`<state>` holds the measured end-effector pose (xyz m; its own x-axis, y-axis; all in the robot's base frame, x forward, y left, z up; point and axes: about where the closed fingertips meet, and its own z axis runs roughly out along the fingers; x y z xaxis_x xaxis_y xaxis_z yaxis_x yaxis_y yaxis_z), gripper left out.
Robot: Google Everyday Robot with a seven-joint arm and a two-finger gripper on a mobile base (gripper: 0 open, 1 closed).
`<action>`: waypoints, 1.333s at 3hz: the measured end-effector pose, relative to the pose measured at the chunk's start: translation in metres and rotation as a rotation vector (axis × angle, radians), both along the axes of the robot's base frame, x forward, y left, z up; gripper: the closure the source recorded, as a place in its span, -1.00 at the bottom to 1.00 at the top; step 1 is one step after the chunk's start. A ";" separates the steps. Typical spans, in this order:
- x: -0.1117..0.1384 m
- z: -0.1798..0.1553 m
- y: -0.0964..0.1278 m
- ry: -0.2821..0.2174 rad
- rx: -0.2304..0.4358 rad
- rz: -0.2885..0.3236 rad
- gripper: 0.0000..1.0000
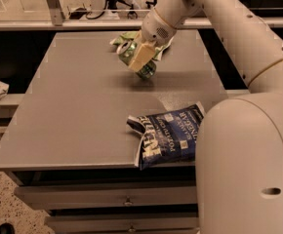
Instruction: Knock green can over
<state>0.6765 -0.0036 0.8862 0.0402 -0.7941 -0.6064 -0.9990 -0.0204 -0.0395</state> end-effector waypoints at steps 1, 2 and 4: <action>0.002 -0.004 -0.005 -0.023 -0.112 0.015 1.00; 0.010 -0.011 0.008 -0.051 -0.172 0.024 0.71; 0.016 -0.020 0.043 -0.078 -0.184 0.051 -0.20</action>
Offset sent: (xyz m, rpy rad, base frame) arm 0.0133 0.0211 -0.0142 -0.2544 -0.0771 0.0427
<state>0.6925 0.0391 0.8666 0.1237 -0.8871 -0.4447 -0.9906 -0.0844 -0.1073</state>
